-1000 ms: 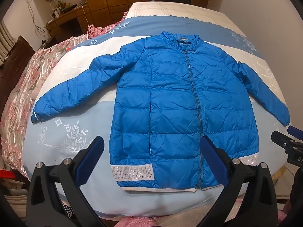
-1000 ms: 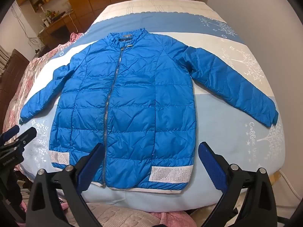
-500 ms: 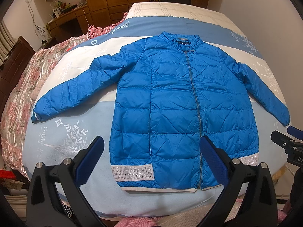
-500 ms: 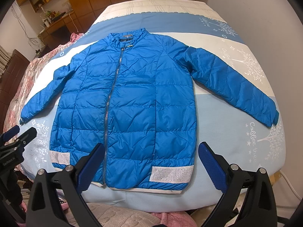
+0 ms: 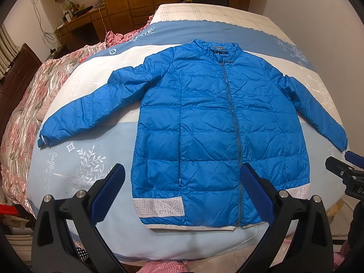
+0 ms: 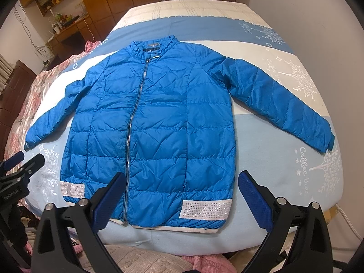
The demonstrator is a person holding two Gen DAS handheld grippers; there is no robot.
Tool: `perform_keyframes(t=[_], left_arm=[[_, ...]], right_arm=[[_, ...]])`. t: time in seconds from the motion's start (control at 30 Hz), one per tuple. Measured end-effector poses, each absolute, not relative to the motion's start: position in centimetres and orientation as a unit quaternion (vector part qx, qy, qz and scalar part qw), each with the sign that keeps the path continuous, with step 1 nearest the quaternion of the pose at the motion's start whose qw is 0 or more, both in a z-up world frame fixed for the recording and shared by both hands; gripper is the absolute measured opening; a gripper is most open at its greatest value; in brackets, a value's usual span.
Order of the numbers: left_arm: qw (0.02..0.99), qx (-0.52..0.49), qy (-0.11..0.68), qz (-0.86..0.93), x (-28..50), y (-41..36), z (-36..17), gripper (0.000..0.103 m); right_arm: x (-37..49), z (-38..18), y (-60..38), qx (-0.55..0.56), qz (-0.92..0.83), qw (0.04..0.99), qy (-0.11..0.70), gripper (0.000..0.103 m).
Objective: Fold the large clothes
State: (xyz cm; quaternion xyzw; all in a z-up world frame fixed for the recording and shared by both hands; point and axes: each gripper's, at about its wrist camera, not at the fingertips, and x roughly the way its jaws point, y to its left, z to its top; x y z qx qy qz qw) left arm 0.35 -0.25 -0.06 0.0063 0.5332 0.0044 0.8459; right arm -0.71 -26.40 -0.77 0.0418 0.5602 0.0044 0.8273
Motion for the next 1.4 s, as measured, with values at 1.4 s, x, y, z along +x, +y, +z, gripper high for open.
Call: perform_keyframes(t=[1.4], left_arm=[[0.847, 0.007, 0.532, 0.005, 0.20, -0.27, -0.02, 0.100]], right_arm=[[-0.79, -0.90, -26.61, 0.043, 0.006, 0.828, 0.559, 0.099]])
